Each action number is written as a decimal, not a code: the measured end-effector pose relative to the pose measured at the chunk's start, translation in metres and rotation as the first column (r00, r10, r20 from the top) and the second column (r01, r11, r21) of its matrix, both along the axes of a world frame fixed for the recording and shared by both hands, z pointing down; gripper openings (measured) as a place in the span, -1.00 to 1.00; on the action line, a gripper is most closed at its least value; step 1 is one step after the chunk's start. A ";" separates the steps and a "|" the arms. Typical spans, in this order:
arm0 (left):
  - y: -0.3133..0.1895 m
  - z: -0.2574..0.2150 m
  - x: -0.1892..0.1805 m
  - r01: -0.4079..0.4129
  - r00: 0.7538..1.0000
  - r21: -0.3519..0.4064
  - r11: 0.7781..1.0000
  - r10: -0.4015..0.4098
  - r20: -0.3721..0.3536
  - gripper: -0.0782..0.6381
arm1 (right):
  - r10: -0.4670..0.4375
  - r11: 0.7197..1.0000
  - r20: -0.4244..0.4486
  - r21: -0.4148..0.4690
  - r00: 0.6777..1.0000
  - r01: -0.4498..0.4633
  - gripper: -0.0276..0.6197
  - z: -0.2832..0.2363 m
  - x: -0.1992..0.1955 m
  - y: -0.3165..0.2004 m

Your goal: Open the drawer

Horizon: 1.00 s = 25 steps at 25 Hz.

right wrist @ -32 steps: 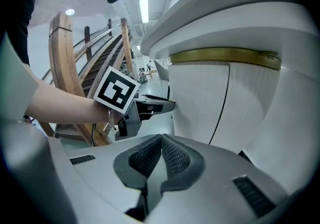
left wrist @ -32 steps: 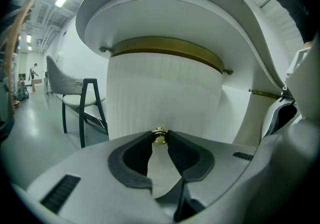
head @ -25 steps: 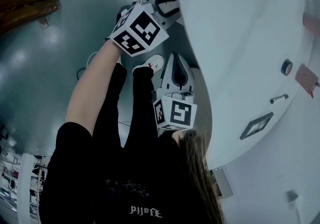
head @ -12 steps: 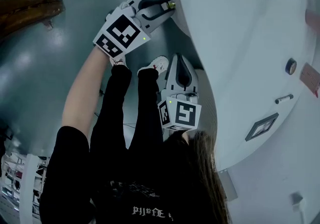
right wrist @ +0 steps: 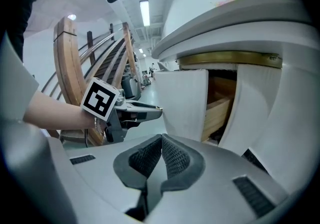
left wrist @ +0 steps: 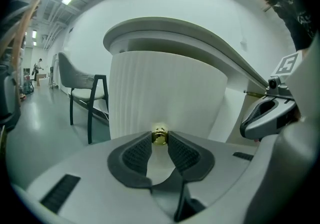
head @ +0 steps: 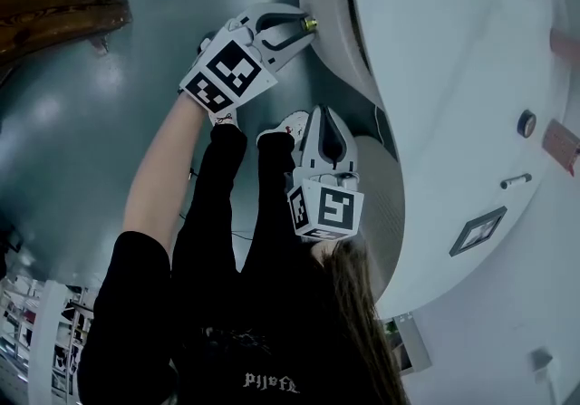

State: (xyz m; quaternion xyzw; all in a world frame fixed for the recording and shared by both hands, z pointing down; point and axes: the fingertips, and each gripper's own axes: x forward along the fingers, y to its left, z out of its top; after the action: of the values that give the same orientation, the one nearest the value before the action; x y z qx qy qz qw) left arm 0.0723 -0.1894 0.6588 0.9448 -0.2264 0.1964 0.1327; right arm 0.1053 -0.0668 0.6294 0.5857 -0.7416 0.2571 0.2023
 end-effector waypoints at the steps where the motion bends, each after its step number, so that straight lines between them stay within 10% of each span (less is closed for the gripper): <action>1: 0.001 0.000 -0.002 -0.003 1.000 -0.001 1.000 0.003 0.007 -0.47 | -0.001 1.000 0.001 0.000 1.000 0.001 -0.83 -0.001 -0.001 0.001; 25: 0.029 -0.001 -0.049 0.027 0.987 -0.087 0.996 -0.013 0.158 -0.46 | -0.103 0.993 0.076 -0.051 0.992 0.108 -0.83 -0.027 -0.048 0.032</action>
State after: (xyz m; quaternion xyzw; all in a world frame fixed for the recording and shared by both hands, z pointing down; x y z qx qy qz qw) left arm 0.0230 -0.1606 0.6576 0.9172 -0.2365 0.2787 0.1585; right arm 0.0575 -0.0352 0.6020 0.5300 -0.7711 0.2878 0.2042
